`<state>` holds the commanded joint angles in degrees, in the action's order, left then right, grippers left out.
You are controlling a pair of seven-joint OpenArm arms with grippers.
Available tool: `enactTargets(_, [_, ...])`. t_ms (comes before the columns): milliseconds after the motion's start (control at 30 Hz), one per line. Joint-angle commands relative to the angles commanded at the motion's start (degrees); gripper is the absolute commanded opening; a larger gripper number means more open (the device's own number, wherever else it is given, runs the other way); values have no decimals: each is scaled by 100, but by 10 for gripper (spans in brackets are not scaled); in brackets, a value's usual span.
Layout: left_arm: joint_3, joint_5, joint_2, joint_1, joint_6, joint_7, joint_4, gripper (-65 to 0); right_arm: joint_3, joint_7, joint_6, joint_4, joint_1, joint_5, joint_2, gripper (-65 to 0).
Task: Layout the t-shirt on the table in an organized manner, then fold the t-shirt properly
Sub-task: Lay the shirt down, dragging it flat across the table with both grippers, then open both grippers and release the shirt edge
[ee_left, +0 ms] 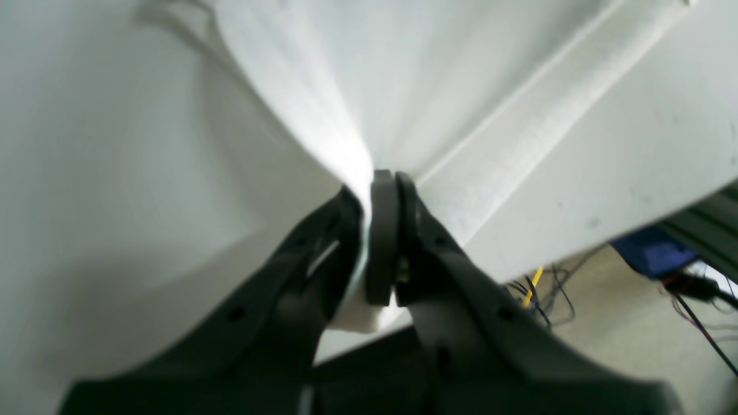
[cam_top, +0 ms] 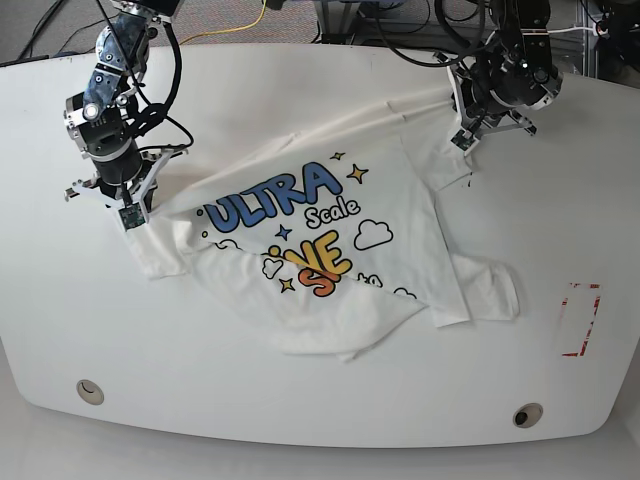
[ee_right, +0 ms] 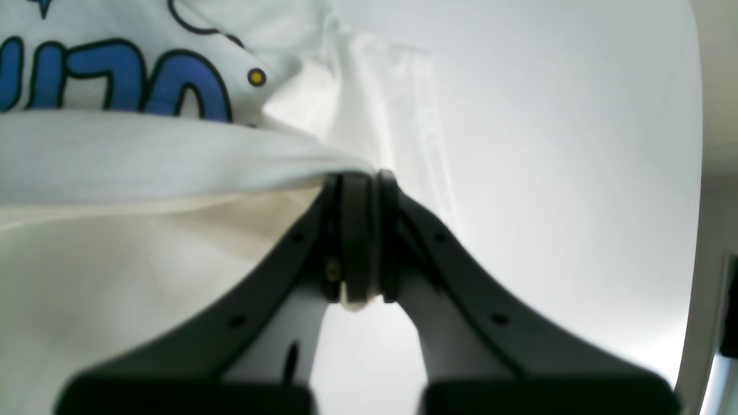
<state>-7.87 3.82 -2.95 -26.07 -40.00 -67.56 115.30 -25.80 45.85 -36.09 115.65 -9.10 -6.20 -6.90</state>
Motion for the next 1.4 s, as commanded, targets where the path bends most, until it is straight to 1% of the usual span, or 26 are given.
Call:
enactTargets(167, [387, 0, 0, -123, 0, 0, 0, -650, 0, 0, 0, 0, 0, 0, 0, -634])
enactTargets(367, [686, 0, -9, -97, 0, -9, 0, -650, 0, 0, 0, 0, 0, 35, 0, -633])
enactTargets(400, [712, 0, -18, -97, 0, -9, 0, -636, 0, 0, 9, 0, 0, 35, 0, -633])
enactTargets(533, [730, -9, -44, -97, 0, -9, 0, -507, 0, 0, 9, 0, 0, 44, 0, -633])
enactTargets(633, [712, -9, -70, -114, 0, 0, 0, -383, 0, 0, 9, 0, 0, 44, 0, -633])
enactTargets(667, [712, -9, -123, -123, 0, 0, 0, -335, 0, 0, 9, 0, 0, 44, 9, -633])
enactTargets(733, [712, -9, -202, -123, 0, 0, 0, -283, 0, 0, 9, 0, 0, 53, 9, -631])
enactTargets(767, [712, -9, -229, -123, 0, 0, 0, -269, 0, 0, 9, 0, 0, 53, 18, -631])
enactTargets(967, [712, 0, -308, -97, 0, -18, -9, -264, 0, 0, 0, 0, 9, 0, 229, -631])
enactTargets(1100, [659, 0, -308, -88, 0, -18, 9, -264, 9, 0, 0, 0, 9, 35, 246, -631])
enactTargets(1200, [378, 0, -308, -88, 0, -26, 9, -264, 9, 0, 9, 0, 9, 44, 264, -631])
enactTargets(1267, [132, 0, -308, -88, 0, -26, 9, -262, 9, 0, 9, 0, 26, 9, 352, -631])
enactTargets(1400, [-149, 0, -325, -44, 0, -26, 9, -262, 9, 0, 0, 0, 35, 0, 369, -631])
